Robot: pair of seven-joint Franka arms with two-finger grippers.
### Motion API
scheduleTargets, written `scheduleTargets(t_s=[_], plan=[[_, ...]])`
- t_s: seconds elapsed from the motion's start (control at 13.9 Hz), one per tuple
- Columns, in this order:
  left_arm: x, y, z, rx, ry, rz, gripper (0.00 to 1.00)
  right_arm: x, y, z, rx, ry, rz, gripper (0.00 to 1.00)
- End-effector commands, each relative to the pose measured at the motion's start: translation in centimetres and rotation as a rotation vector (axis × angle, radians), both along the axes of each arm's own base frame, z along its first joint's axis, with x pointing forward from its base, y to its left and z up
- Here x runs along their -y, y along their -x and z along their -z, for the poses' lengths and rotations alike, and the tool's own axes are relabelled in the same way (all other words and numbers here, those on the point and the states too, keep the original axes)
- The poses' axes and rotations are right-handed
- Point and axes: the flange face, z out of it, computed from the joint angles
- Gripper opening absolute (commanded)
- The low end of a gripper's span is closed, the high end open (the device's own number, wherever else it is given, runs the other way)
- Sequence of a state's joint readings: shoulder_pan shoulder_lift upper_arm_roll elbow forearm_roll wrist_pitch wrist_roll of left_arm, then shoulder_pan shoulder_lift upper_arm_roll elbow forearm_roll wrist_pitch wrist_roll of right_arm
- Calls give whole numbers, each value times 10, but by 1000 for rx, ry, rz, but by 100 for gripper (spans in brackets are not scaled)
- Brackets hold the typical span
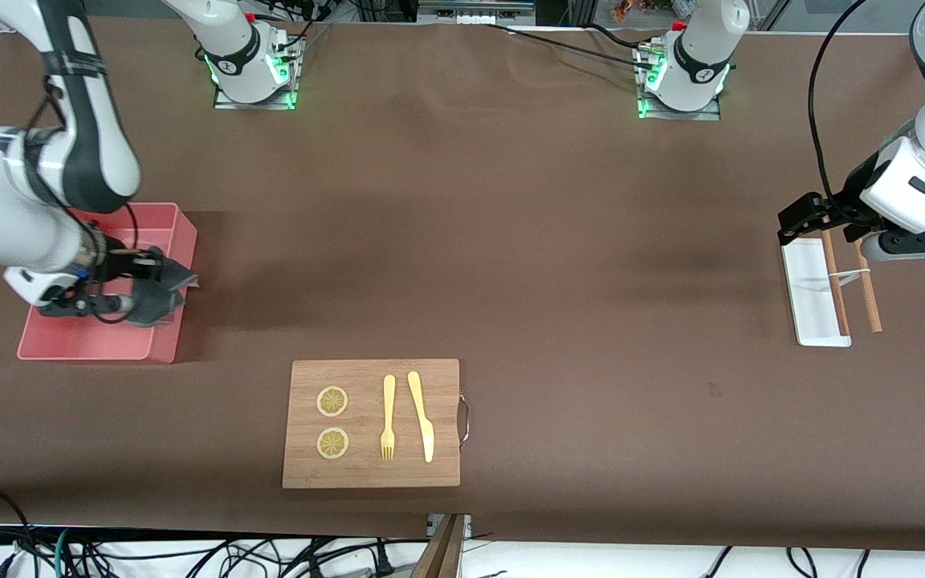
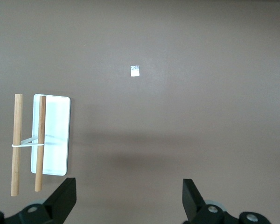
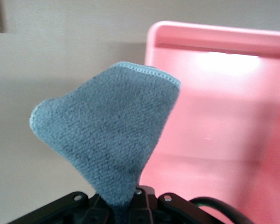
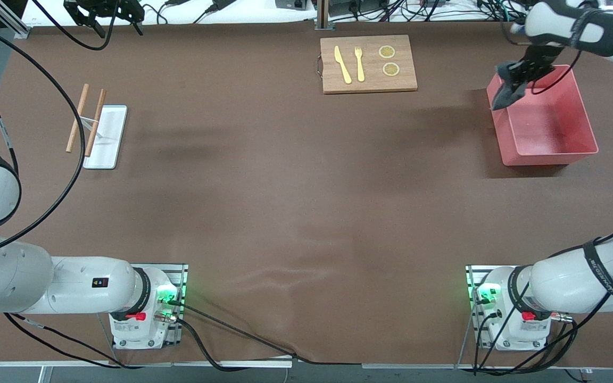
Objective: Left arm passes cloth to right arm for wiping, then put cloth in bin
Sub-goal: 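Move the cloth over the pink bin and open the right gripper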
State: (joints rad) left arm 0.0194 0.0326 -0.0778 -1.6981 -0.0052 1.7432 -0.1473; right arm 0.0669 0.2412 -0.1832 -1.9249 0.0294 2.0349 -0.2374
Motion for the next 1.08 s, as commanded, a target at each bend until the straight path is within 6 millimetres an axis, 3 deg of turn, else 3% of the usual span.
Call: scheduleTargets(t_s=[0.0,0.14,0.22,0.29,0.36,0.43,0.65,0.79,1.01], plan=[[0,-1,-5,4,4,2,100,42,11,-16,-9,-1,-53,0],[-3,-2,-5,4,4,-2,100,60,16,-14,-16,-1,-58,0],[-4,-2,-5,4,6,-5,100,61,17,-11,-22,-2,-56,10],[-5,-1,-4,1,6,-7,100,61,16,-8,-23,-1,-56,39],[-4,-1,-4,1,13,-7,100,61,15,-6,-20,-1,-55,84],[-4,-1,-5,2,25,-11,100,61,13,-7,-17,2,-56,100],[-4,0,-9,7,33,-14,100,57,6,-28,16,5,-46,100],[-5,-3,-6,10,35,-10,100,49,-4,-53,24,4,-62,100],[-7,-2,-4,4,44,36,100,18,-18,-111,9,3,-83,100]])
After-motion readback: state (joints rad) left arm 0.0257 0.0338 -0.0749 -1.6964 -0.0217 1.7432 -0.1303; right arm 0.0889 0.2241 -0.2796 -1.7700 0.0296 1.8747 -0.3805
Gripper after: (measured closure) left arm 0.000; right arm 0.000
